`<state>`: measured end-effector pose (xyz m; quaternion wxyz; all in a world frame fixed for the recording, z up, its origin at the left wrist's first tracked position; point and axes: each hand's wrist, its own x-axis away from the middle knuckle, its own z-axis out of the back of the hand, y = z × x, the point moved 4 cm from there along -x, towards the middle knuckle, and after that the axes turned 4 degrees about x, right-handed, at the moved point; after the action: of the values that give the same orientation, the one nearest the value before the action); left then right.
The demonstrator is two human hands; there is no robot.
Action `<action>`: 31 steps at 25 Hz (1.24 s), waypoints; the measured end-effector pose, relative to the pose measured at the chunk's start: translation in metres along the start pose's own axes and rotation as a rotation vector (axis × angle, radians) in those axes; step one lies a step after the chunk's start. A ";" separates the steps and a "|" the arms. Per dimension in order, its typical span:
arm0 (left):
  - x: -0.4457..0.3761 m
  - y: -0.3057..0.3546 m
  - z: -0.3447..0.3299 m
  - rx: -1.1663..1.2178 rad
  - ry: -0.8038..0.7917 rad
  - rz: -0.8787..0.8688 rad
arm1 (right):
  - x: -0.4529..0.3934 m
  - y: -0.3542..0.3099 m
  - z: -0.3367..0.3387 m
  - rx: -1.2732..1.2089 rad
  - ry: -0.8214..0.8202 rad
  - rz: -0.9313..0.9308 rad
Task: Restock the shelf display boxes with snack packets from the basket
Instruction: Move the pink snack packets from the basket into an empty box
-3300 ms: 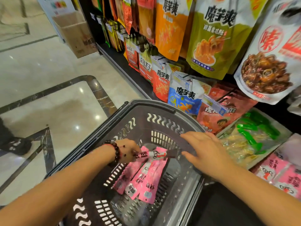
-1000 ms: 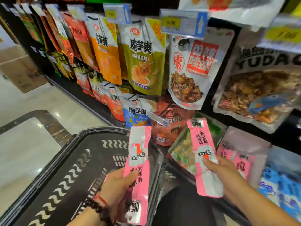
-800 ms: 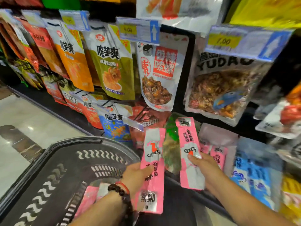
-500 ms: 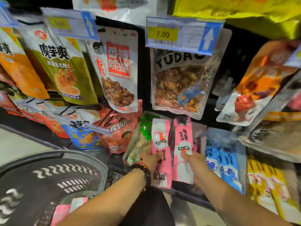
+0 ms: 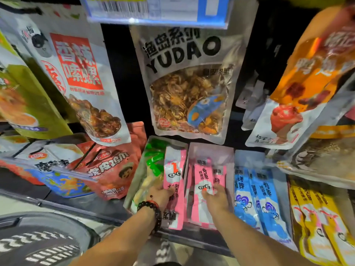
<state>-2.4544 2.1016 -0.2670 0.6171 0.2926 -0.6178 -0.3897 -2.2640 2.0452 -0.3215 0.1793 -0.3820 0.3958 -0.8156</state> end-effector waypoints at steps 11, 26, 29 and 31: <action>-0.013 -0.017 0.001 -0.054 -0.039 0.054 | -0.017 0.005 -0.042 0.673 -0.066 0.253; -0.023 0.061 -0.047 -1.408 -0.621 -0.194 | 0.039 -0.119 0.055 1.249 -0.409 1.112; -0.093 0.034 -0.040 -1.261 -0.445 -0.108 | 0.029 -0.095 0.065 1.101 -0.523 0.894; -0.052 0.067 -0.046 -1.122 -0.392 -0.340 | 0.016 -0.075 0.075 0.869 -0.486 0.744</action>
<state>-2.3972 2.1744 -0.2415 0.4810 -0.0592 -0.3654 -0.7948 -2.2165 2.0437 -0.2256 0.6756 -0.2855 0.0821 -0.6748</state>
